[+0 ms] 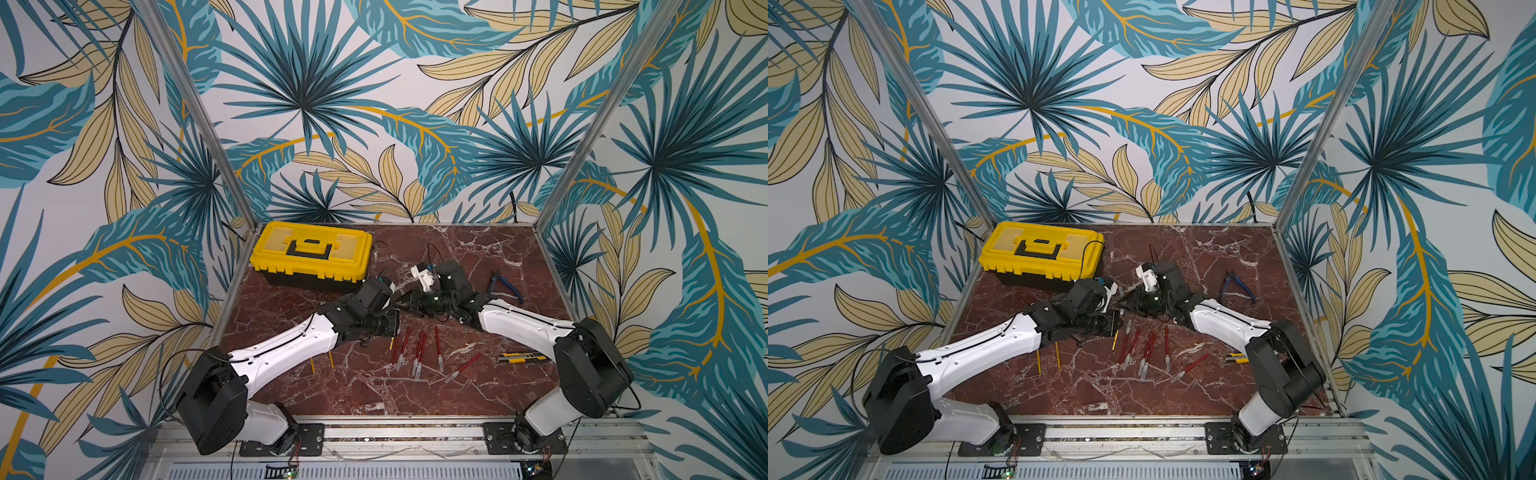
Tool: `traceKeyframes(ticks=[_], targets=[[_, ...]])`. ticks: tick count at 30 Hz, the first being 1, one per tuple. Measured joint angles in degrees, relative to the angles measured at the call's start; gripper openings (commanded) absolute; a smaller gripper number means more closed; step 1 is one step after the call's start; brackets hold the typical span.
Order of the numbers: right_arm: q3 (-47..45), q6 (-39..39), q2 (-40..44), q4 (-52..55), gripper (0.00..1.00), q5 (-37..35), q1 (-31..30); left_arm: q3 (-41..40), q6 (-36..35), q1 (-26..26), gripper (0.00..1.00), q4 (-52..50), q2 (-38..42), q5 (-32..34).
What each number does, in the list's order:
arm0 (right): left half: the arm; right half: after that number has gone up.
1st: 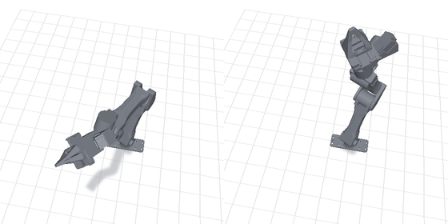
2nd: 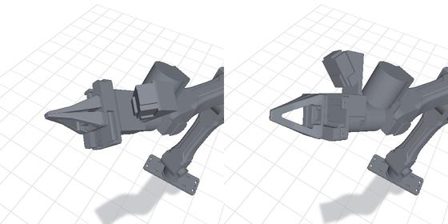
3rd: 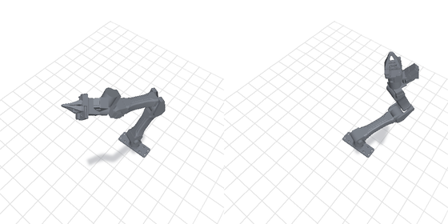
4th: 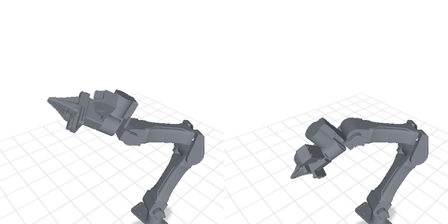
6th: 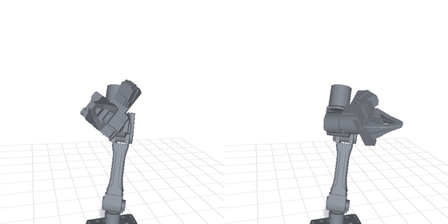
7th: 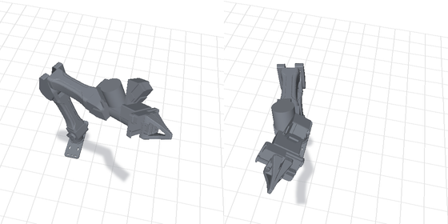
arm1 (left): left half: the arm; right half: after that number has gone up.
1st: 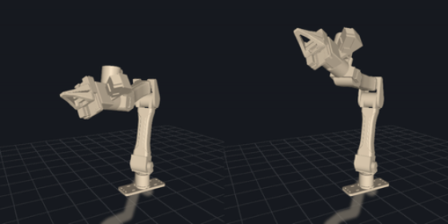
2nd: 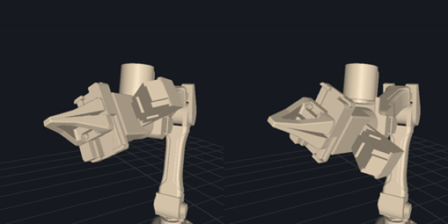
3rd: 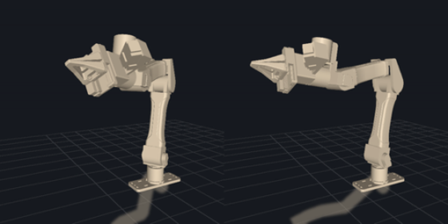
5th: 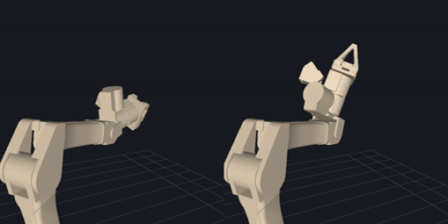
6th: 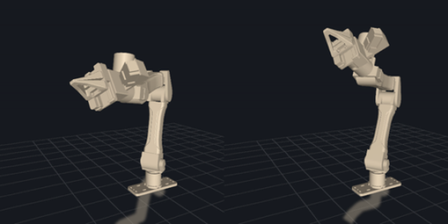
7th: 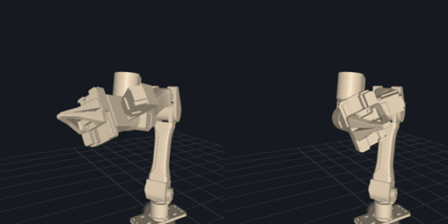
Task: Remove protective caps from carving knives
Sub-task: Remove the protective sleeve from the carving knife, then place the protective sleeve at the center of the board.
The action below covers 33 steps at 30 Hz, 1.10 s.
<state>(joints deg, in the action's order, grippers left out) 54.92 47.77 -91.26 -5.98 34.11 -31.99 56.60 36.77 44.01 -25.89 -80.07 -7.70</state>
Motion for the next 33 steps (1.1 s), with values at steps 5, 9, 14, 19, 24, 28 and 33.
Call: traceKeyframes(ticks=[5,9,14,19,24,28,33], targets=[[1.64,-0.26,-1.42,1.16,0.0,1.97,1.18,0.0,0.09,-0.04,0.0,0.63,0.0,0.13],[6.43,-1.46,-4.42,3.15,0.0,2.32,3.78,-0.85,0.28,-0.24,0.0,0.81,-0.02,-0.44],[14.23,-3.5,-7.61,6.82,0.0,1.95,8.0,-3.48,1.33,-0.22,0.0,0.85,-0.55,-1.31],[20.92,-6.8,-9.11,12.15,0.0,0.07,9.75,-5.42,2.29,-0.22,0.0,0.81,-0.85,-1.53],[23.89,-12.74,-9.22,19.74,0.0,-7.45,9.81,-5.53,3.98,-0.66,0.0,-0.11,-0.83,1.38],[23.89,-17.55,-10.69,26.18,0.0,-15.32,9.27,-6.21,6.05,-4.28,0.0,-1.7,-0.48,4.09],[26.6,-22.97,-16.85,33.99,0.0,-25.7,5.9,-8.83,7.8,-9.29,0.0,-3.37,0.61,6.19]])
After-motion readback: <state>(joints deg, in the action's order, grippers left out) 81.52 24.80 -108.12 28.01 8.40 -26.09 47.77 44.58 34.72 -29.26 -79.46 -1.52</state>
